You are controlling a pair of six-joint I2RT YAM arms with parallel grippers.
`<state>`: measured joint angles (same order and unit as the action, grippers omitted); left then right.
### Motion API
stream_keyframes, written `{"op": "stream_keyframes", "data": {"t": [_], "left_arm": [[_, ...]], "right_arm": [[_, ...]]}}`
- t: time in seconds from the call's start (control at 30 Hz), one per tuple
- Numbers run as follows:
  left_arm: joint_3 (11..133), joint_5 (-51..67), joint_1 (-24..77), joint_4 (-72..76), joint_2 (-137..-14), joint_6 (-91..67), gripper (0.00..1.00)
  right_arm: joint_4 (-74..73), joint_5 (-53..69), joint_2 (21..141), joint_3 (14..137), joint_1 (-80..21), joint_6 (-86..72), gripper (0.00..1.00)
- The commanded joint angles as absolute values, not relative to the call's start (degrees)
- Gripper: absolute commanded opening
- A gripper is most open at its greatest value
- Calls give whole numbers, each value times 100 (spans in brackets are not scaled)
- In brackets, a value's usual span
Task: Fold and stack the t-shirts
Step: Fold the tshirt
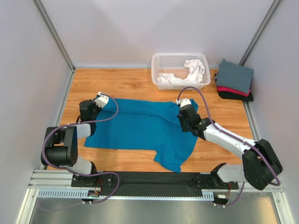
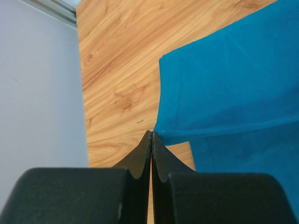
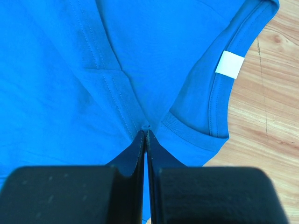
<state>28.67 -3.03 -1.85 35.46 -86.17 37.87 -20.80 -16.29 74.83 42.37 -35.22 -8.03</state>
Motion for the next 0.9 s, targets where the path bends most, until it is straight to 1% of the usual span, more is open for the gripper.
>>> {"op": "stream_keyframes", "data": {"t": [0.0,0.63,0.67,0.7,0.73,0.77,0.8,0.83,0.87], "left_arm": [[3067,-105,-184,3604,-8631,3700,0],[3146,-220,-176,3445,-8675,3569,1],[3155,-194,-176,3384,-8675,3560,4],[3155,-176,-176,3349,-8657,3542,18],[3138,-176,-184,3392,-8605,3507,23],[3051,-237,-176,3488,-8578,3481,27],[3006,-263,-176,3585,-8543,3463,35],[2875,-272,-176,3769,-8430,3419,39],[2822,-272,-176,3858,-8359,3393,72]], "right_arm": [[-2127,-1626,7330,4368,-3551,-958,1],[-2250,-1573,7471,4465,-3560,-984,1],[-2267,-1573,7462,4465,-3551,-984,0],[-2268,-1573,7471,4465,-3559,-993,1],[-2268,-1573,7453,4465,-3560,-1002,0],[-2259,-1573,7427,4447,-3560,-1019,0],[-2259,-1504,7383,4430,-3560,-1020,0],[-2259,-1477,7348,4430,-3560,-1046,0],[-2250,-1363,7313,4421,-3560,-1055,0]]}}
